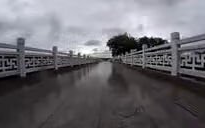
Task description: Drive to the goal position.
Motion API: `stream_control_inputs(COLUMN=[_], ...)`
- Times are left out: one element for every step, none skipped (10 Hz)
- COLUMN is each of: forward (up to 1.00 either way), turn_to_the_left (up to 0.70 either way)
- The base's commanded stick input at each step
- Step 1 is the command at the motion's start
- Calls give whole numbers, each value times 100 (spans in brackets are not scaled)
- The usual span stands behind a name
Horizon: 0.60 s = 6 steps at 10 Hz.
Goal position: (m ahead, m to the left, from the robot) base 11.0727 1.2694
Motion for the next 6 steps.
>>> stream_control_inputs(forward=[60,60,60,60,60,60], turn_to_the_left=[0,0,0,0,0,0])
